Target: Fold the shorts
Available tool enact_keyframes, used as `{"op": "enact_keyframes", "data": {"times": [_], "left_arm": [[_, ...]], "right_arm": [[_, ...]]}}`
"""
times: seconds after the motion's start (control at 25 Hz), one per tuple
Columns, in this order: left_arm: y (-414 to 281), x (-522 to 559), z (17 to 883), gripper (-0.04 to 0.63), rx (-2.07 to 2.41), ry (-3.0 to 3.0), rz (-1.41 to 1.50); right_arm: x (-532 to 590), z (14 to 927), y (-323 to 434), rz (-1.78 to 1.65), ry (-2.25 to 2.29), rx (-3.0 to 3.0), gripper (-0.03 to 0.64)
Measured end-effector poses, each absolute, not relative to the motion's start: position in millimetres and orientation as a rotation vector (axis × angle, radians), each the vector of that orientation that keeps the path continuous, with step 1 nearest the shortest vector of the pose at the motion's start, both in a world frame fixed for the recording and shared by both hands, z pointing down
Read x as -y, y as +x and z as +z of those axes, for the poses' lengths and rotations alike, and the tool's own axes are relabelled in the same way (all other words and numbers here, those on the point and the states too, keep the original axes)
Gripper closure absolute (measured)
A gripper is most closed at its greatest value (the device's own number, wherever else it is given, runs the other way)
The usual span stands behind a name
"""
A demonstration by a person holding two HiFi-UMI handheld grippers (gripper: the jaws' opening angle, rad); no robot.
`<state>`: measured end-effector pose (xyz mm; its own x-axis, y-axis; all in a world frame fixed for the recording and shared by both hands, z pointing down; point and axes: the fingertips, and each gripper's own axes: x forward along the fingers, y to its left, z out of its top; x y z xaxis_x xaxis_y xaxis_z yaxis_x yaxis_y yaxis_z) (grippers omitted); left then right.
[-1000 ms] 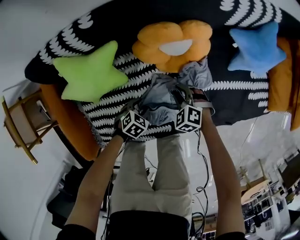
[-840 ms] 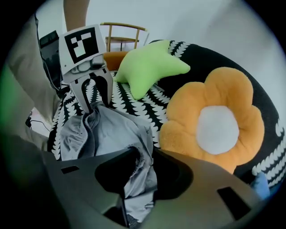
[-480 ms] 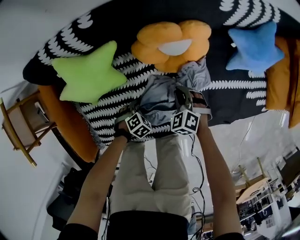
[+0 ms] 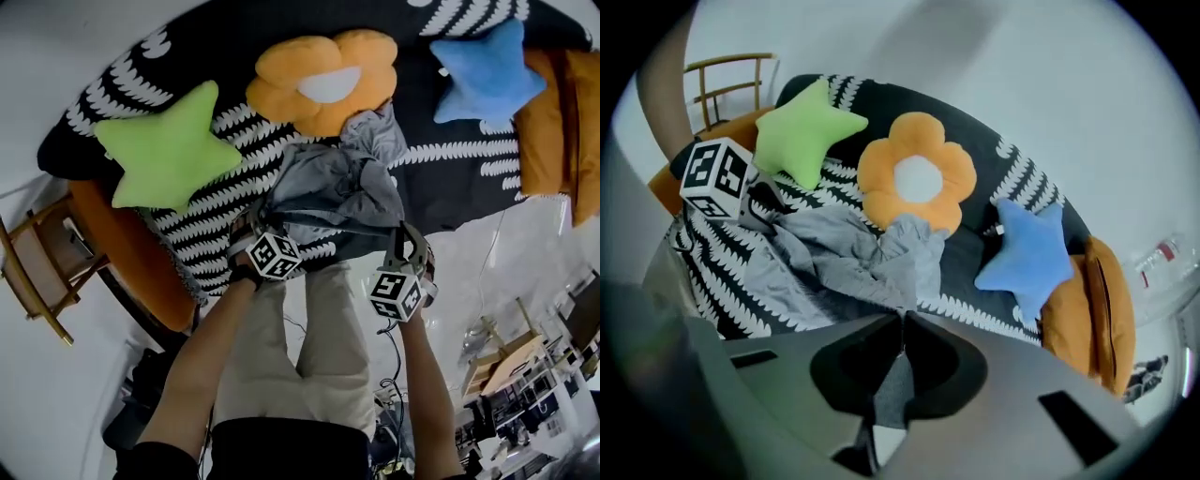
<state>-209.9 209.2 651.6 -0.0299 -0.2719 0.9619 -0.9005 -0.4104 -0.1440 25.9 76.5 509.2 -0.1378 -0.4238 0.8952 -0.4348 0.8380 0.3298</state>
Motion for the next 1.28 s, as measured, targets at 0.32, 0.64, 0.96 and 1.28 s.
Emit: {"op": "enact_keyframes", "data": {"times": [0.32, 0.64, 0.96, 1.28], "left_arm": [[-229.0, -192.8, 586.9, 0.360, 1.290, 1.808, 1.545], [-224.9, -138.9, 403.4, 0.394, 1.336, 2.067, 1.536], [-192.6, -81.9, 204.8, 0.403, 1.365, 2.271, 1.487], [-127.4, -54.5, 84.4, 0.393, 1.350, 2.498, 1.484]], "right_arm": [[-113.8, 455.5, 66.8, 0.160, 0.827, 1.697, 0.584], [-105.2, 306.6, 92.5, 0.205, 1.097, 1.659, 0.583], [-114.2, 160.8, 144.0, 0.208, 1.330, 1.600, 0.559], [-119.7, 67.8, 211.3, 0.239, 1.424, 1.583, 0.509]]}}
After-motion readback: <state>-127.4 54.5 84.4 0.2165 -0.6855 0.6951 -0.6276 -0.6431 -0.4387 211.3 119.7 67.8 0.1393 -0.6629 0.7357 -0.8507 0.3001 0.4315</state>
